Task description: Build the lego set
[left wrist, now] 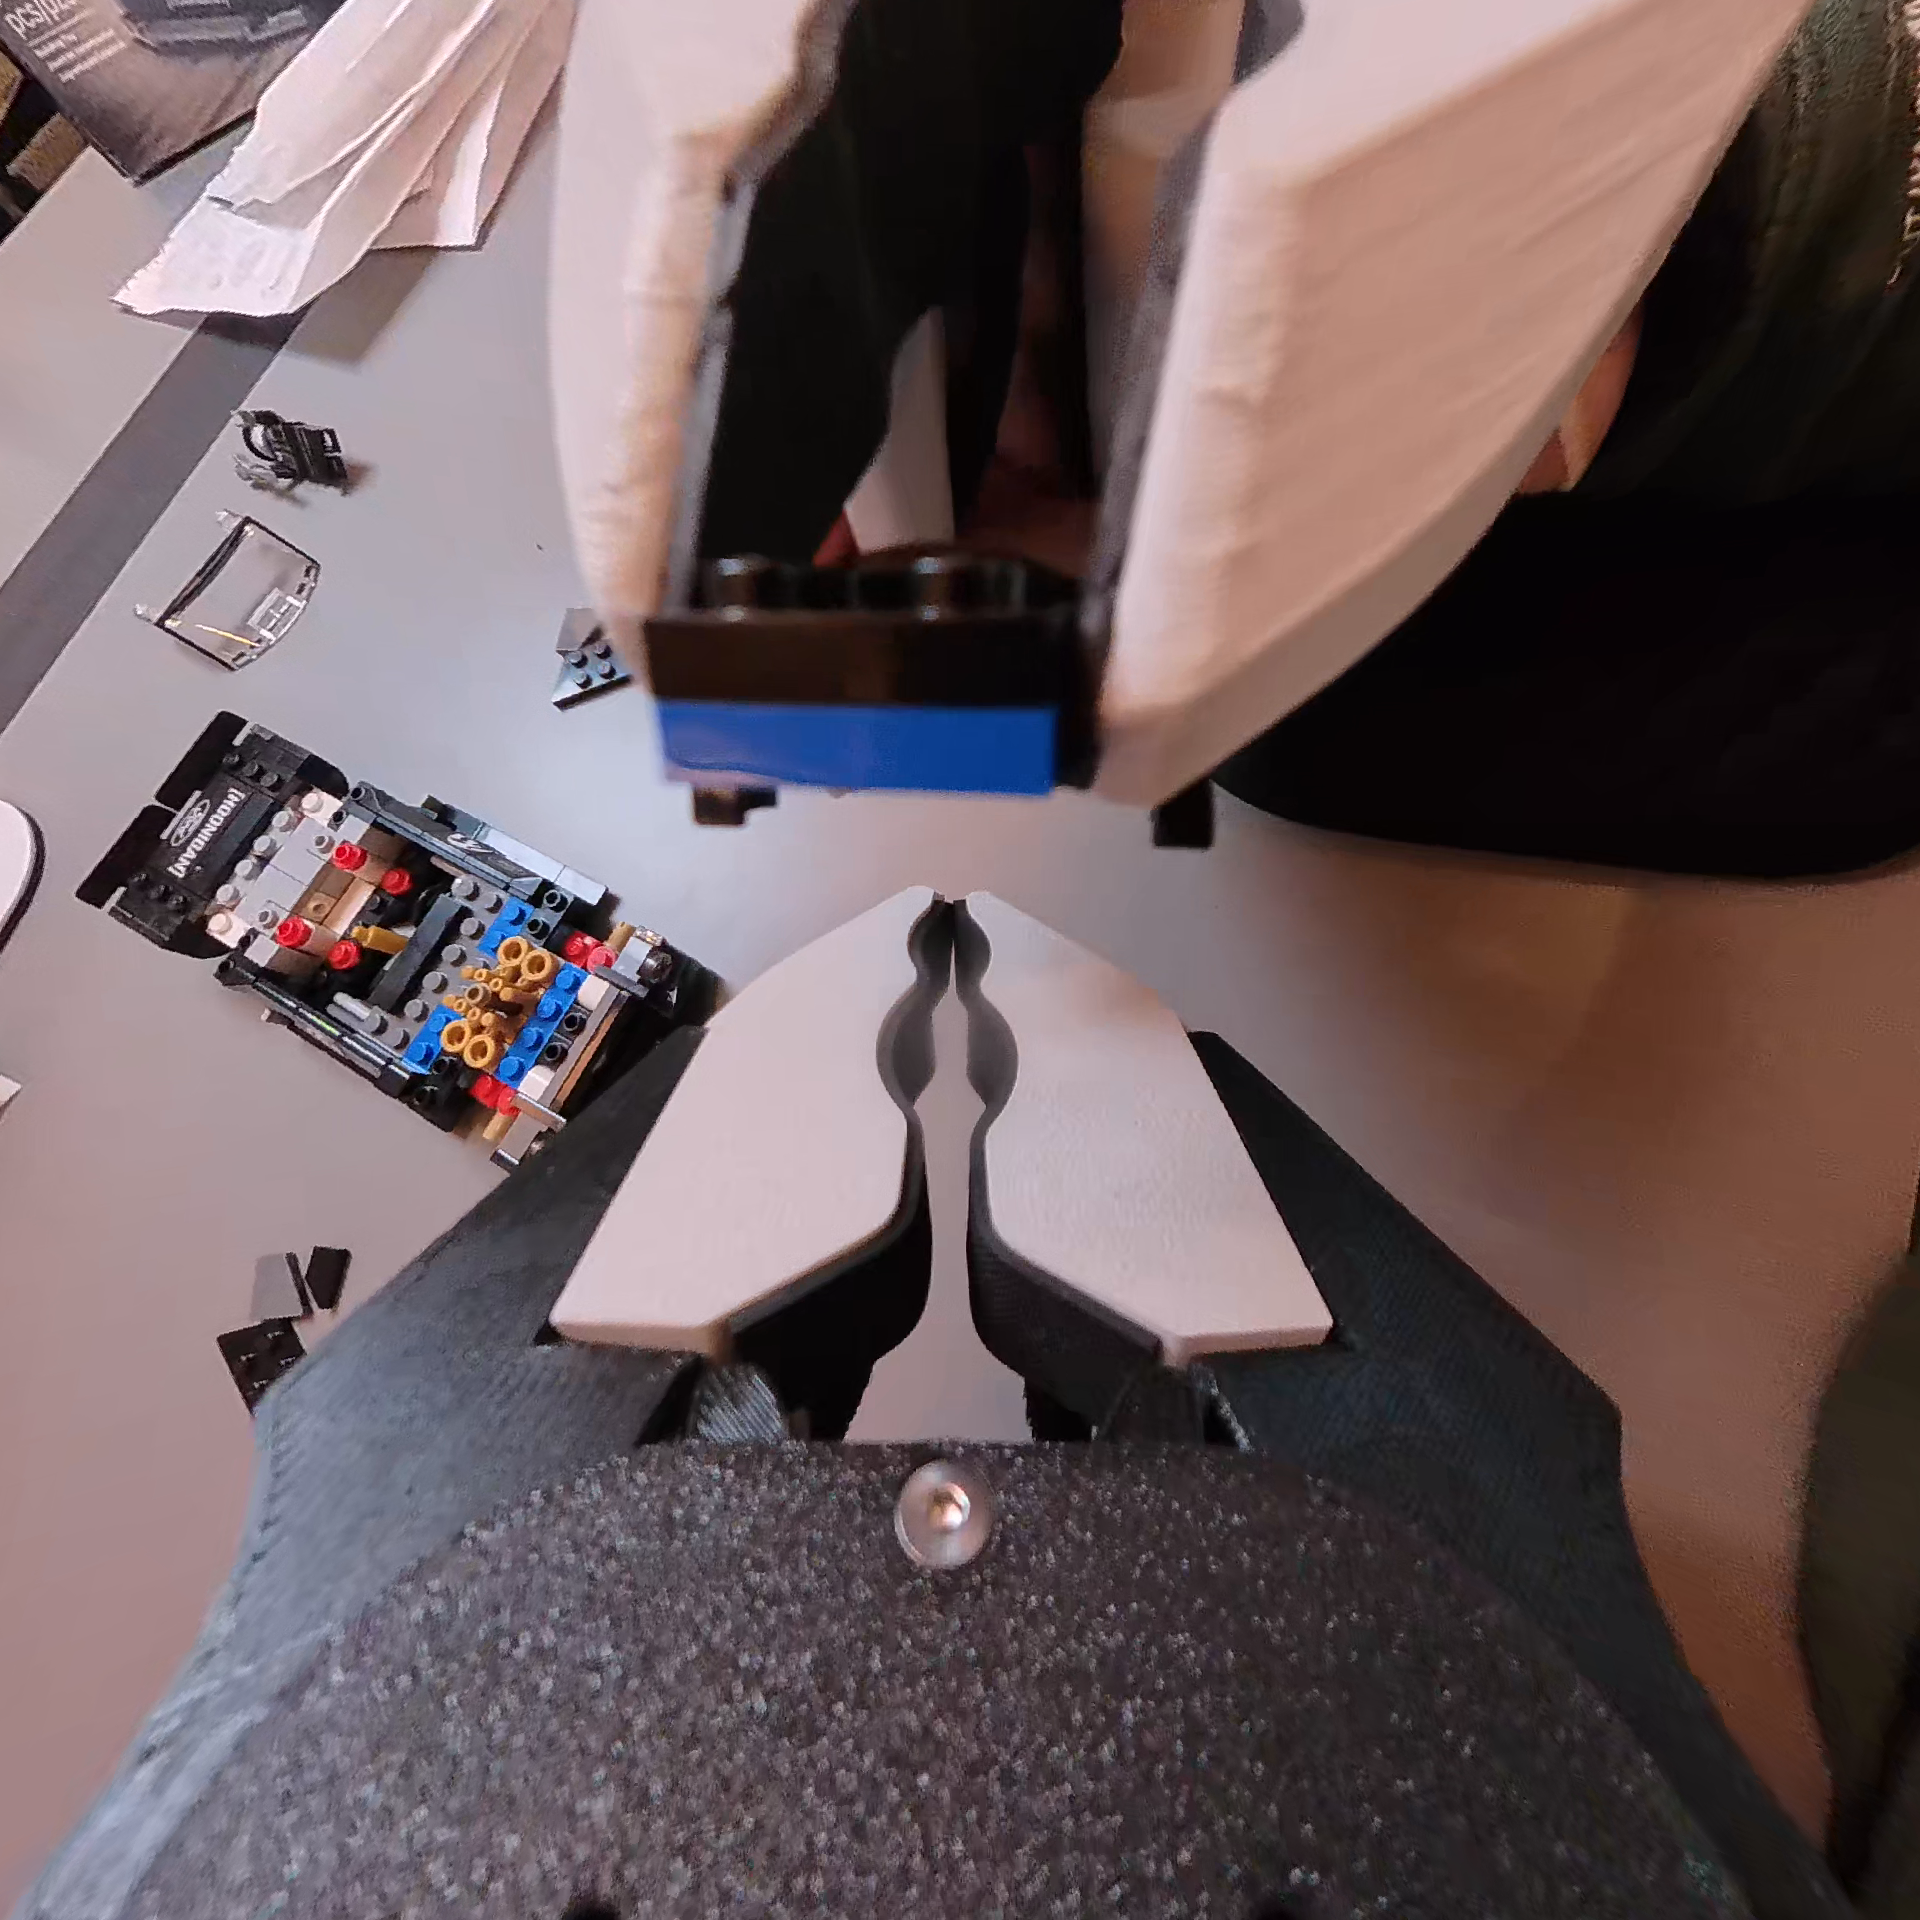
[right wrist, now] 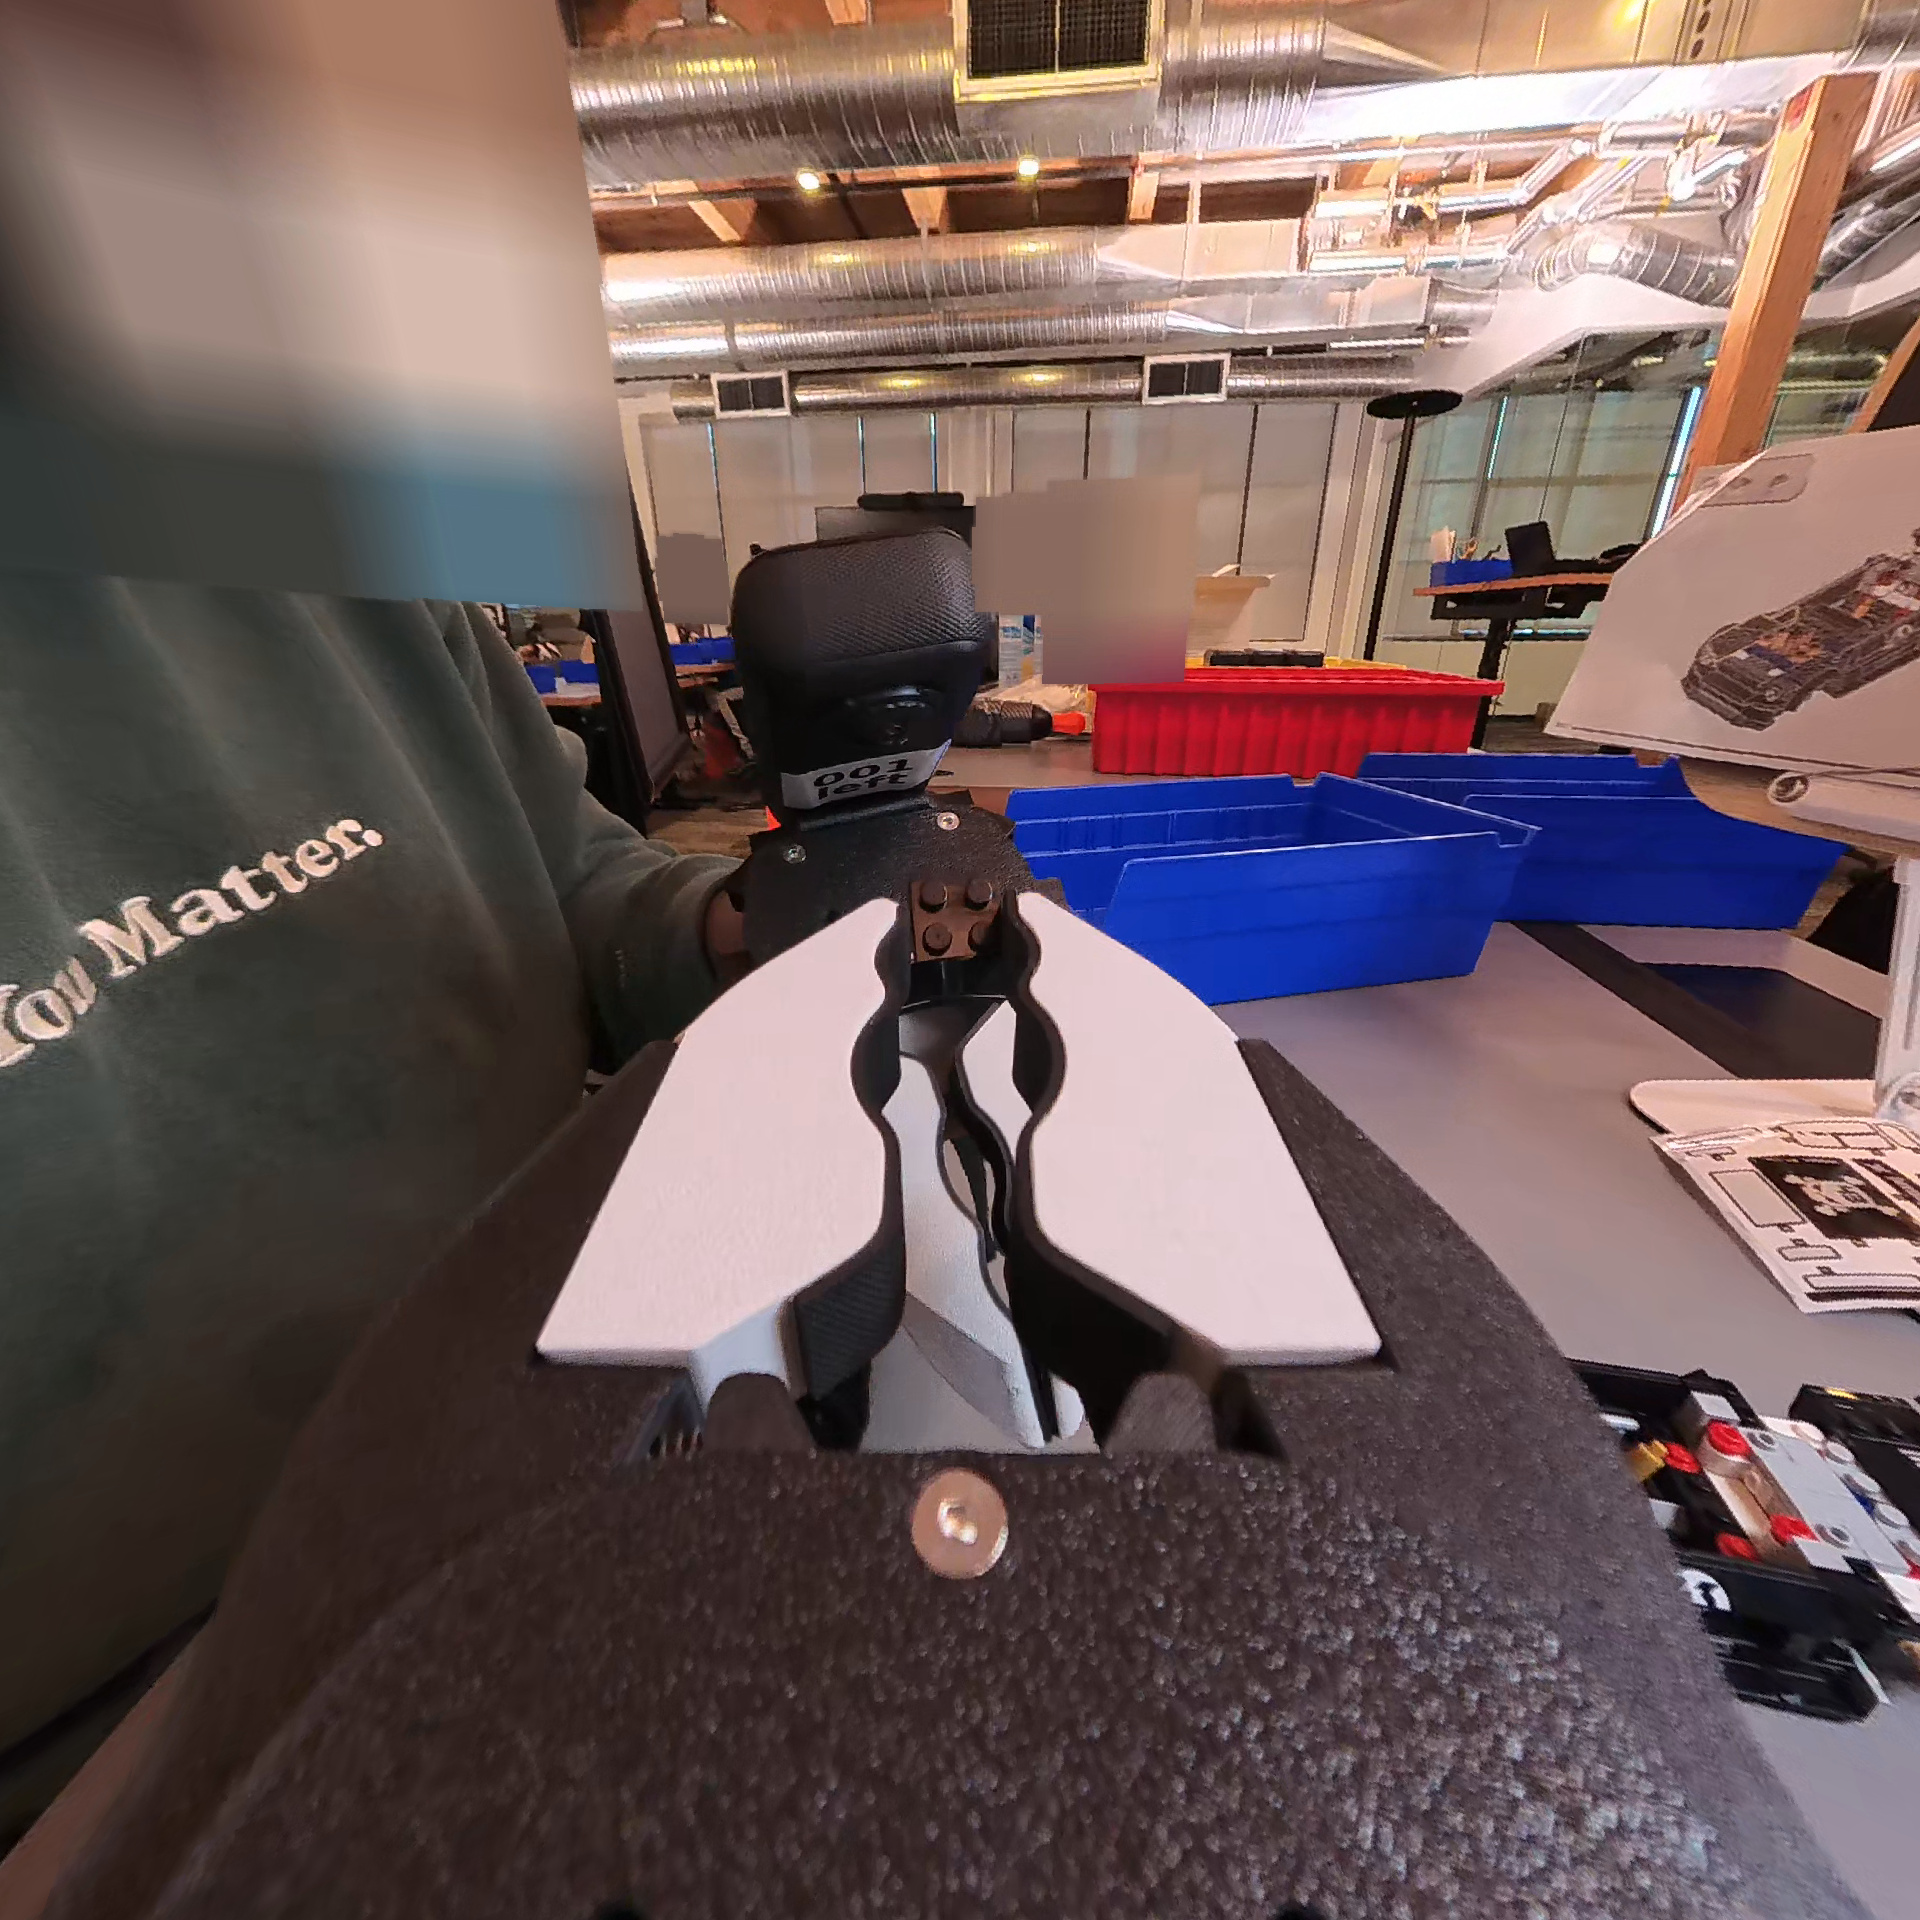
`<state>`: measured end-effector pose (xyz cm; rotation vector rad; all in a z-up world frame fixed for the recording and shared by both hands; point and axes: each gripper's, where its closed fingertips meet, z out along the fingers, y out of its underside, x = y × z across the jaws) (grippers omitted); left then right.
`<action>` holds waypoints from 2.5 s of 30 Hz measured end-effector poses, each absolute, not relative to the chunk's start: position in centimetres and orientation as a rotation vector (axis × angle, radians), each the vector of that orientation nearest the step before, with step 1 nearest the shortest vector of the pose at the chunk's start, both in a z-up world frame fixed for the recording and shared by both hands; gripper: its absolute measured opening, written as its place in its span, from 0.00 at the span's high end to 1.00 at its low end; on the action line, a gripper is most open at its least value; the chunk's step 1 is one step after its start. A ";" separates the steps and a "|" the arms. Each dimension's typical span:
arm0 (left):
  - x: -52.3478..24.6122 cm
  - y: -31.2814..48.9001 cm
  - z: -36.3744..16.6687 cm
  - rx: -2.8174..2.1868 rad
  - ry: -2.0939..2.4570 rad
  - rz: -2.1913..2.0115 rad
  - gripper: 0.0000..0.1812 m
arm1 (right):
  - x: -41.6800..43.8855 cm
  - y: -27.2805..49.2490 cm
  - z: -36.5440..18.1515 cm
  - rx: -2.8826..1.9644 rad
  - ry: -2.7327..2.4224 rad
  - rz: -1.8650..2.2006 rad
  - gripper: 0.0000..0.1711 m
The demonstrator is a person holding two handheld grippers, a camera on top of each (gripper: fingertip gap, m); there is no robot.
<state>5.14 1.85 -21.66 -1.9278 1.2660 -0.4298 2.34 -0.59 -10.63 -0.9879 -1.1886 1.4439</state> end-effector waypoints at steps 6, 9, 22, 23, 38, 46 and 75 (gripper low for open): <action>5.1 1.7 -21.9 -1.931 1.272 -0.438 1.00 | 2.2 -0.7 -10.8 -0.990 -1.203 1.437 0.90; 5.1 1.7 -22.0 -1.932 1.274 -0.440 1.00 | 2.2 -0.8 -10.8 -0.989 -1.204 1.438 0.90; 4.0 2.5 -22.3 -1.949 1.252 -0.432 1.00 | 2.3 0.1 -11.1 -1.031 -1.182 1.416 0.90; 3.7 2.7 -22.2 -1.952 1.244 -0.428 1.00 | 2.3 0.6 -11.3 -1.054 -1.173 1.398 0.90; -5.5 6.5 -22.2 -2.028 1.083 -0.337 1.00 | 2.3 1.5 -27.9 -1.671 -1.963 0.499 0.89; -6.3 6.1 -23.4 -2.026 1.100 -0.389 1.00 | 1.9 3.6 -25.1 -1.740 -1.789 0.596 0.72; -6.4 5.6 -23.2 -1.975 1.103 -0.407 1.00 | -1.8 12.2 -27.8 -1.857 -2.138 0.199 0.52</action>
